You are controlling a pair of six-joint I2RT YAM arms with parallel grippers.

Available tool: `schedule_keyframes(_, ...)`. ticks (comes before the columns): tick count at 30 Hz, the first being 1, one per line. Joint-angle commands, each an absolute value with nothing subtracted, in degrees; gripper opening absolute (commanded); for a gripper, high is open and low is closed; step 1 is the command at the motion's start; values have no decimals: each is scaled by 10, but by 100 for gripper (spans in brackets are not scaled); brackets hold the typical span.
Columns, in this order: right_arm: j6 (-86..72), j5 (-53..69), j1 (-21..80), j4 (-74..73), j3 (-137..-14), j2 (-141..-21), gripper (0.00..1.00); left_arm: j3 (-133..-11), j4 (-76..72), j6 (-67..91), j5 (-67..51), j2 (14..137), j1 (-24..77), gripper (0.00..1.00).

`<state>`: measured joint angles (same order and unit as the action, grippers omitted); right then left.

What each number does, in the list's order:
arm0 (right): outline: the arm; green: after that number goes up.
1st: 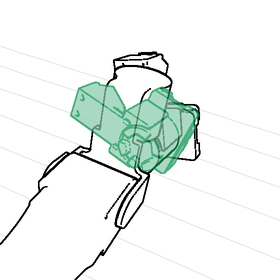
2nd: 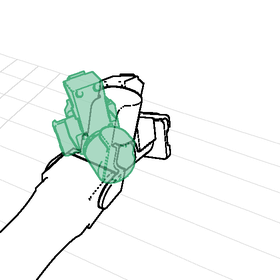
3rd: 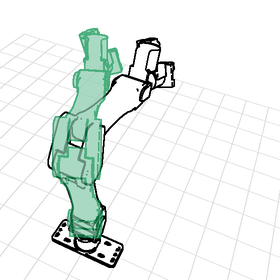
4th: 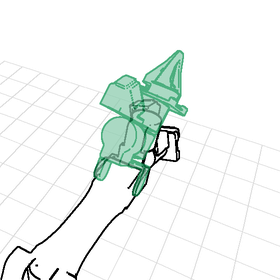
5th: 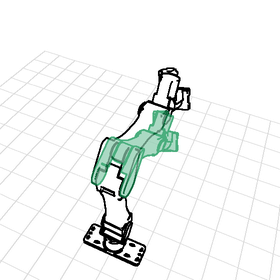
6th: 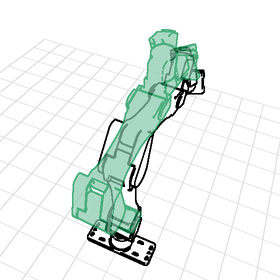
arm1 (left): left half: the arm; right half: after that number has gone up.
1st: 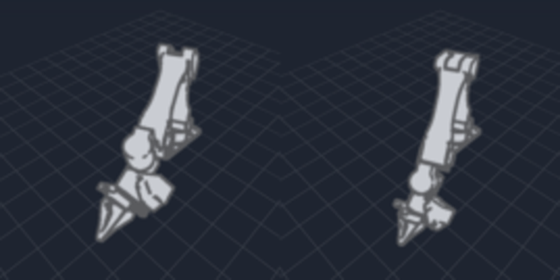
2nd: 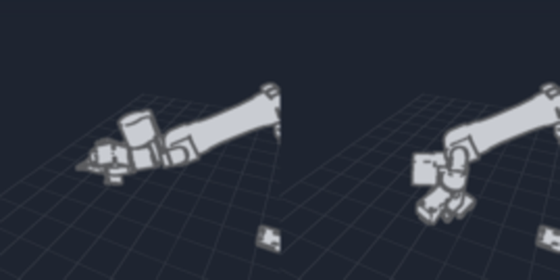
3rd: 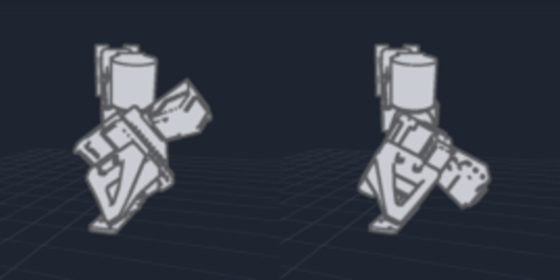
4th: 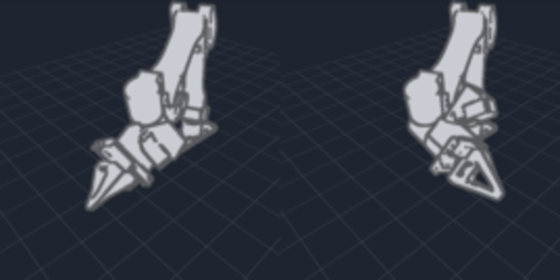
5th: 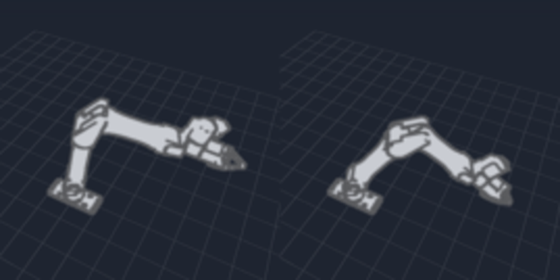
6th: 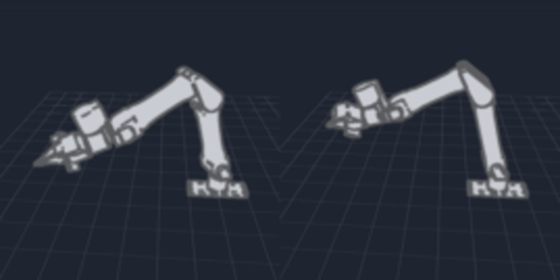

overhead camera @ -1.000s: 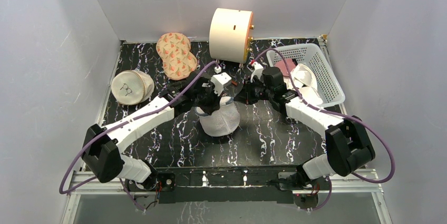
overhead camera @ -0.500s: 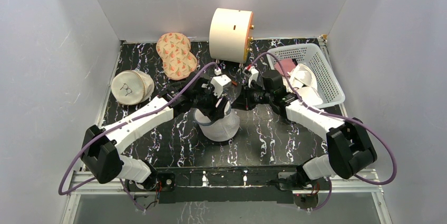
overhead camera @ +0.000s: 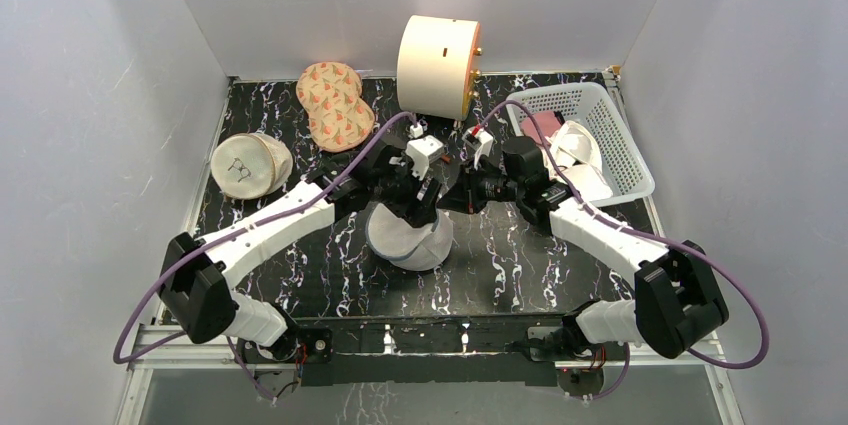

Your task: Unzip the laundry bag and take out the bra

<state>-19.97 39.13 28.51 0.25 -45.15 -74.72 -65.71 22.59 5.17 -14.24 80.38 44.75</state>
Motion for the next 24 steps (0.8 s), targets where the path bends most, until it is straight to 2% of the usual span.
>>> schedule_keyframes(1, -206, 390, 290, 24, -450, -728, 0, -690, 247, 61, -120, 815, 463, 69)
schedule_keyframes(5, -206, 387, 292, 20, -449, -726, 0, -699, 250, 75, -100, 828, 481, 75)
schedule_keyframes(9, -206, 376, 293, 9, -442, -718, 0, -690, 250, 83, -22, 839, 498, 55)
schedule_keyframes(14, -201, 352, 293, 3, -425, -706, 0, -701, 259, 53, -5, 847, 501, 33)
schedule_keyframes(24, -221, 268, 292, 16, -413, -703, 0, -724, 278, -24, -27, 837, 500, 14)
